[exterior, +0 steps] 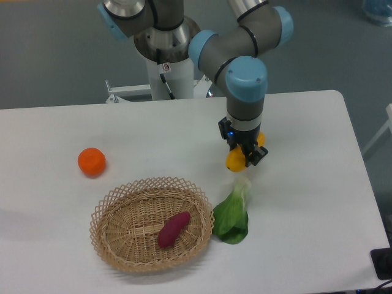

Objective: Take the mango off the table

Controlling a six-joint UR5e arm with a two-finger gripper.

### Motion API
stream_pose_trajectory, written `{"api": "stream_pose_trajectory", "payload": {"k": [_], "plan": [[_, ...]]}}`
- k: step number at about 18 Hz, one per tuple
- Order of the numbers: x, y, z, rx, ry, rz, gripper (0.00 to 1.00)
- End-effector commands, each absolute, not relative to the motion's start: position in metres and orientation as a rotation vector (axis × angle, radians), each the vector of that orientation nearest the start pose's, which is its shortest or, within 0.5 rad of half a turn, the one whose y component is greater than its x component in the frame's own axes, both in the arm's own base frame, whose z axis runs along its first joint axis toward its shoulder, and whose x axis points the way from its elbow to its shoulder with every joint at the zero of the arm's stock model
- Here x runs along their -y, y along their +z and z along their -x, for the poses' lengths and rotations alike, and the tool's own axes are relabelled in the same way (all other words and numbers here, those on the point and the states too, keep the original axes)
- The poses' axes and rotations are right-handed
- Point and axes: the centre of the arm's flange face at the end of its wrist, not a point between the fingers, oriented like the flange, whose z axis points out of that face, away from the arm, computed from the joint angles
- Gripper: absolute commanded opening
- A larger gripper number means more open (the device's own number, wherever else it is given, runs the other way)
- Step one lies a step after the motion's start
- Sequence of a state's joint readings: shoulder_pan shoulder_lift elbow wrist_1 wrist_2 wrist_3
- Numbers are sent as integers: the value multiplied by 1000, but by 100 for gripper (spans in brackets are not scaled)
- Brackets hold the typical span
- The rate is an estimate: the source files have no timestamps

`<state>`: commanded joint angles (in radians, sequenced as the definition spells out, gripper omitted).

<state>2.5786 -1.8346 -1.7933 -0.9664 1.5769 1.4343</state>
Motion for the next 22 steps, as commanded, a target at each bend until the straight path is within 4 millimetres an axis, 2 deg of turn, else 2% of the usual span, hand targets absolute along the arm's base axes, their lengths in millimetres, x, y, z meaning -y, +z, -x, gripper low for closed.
{"api": "stream_pose_trajectory", "payload": {"k": [2, 3, 12, 16, 22], "plan": [[-426, 310, 427, -657, 212, 3027, 58], [-427, 311, 430, -656, 217, 3026, 58], [-430, 314, 441, -649, 236, 3029, 58], [-430, 317, 457, -626, 255, 3027, 58], [-430, 315, 458, -620, 249, 3027, 58]]}}
